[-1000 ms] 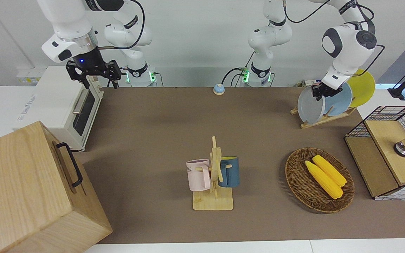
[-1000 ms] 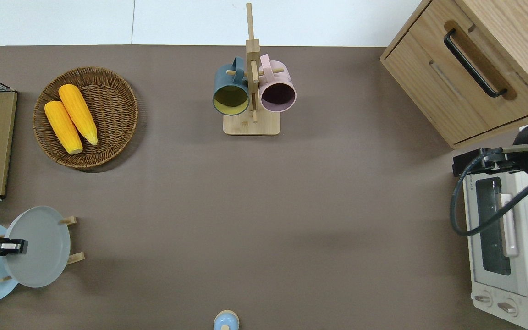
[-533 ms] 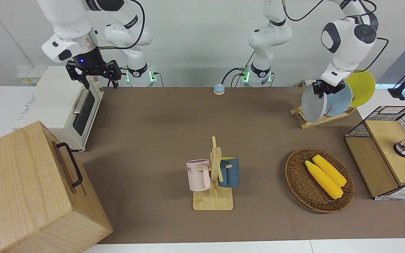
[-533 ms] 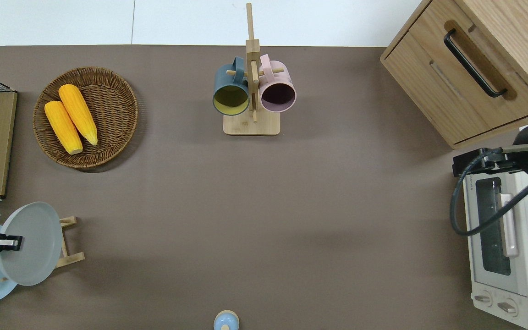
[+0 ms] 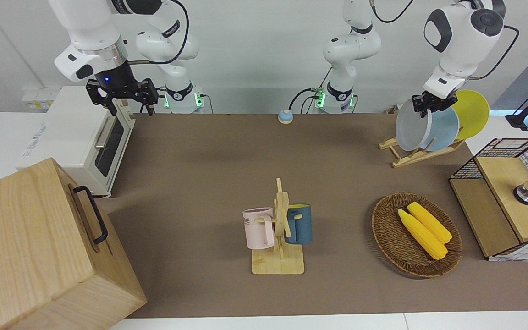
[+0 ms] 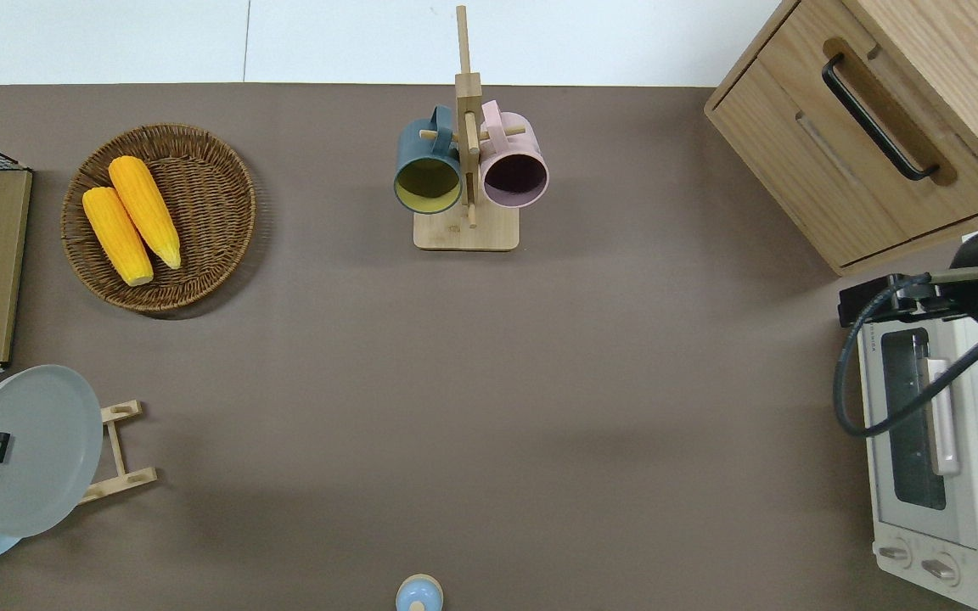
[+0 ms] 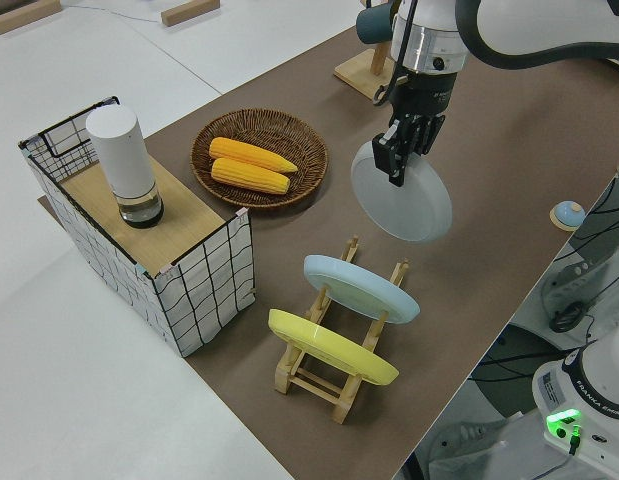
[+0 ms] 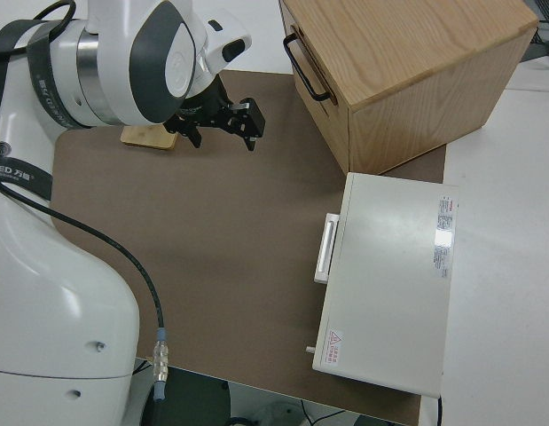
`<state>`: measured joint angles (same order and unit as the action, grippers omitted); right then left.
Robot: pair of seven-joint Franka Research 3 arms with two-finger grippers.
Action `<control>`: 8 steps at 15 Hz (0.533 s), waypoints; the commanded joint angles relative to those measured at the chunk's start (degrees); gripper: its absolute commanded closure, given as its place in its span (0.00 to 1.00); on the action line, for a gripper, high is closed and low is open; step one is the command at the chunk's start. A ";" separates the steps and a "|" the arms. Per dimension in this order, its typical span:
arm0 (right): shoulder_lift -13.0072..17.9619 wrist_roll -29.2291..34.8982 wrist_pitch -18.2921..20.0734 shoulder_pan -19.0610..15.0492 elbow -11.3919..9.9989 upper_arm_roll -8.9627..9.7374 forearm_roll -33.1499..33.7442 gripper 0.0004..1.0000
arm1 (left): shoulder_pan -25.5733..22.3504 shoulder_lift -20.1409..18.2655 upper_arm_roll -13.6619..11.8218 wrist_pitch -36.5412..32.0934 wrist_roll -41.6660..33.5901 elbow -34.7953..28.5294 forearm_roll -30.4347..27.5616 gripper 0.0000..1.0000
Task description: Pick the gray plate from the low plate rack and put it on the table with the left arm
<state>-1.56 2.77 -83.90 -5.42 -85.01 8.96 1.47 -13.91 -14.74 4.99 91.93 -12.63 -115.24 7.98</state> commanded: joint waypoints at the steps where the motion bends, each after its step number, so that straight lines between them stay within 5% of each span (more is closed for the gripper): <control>1: -0.02 0.22 0.05 0.42 0.37 -0.34 -0.15 0.02 | 0.29 0.06 0.46 -3.77 1.82 1.34 -3.91 1.00; 8: -0.02 0.22 0.05 0.42 0.37 -0.34 -0.15 0.02 | -0.94 1.81 -0.68 -5.62 1.90 -0.33 -20.17 1.00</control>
<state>-1.56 2.77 -83.90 -5.42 -85.01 8.96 1.47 -14.06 -14.08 5.20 87.41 -11.28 -114.82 -5.79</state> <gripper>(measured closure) 0.013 0.912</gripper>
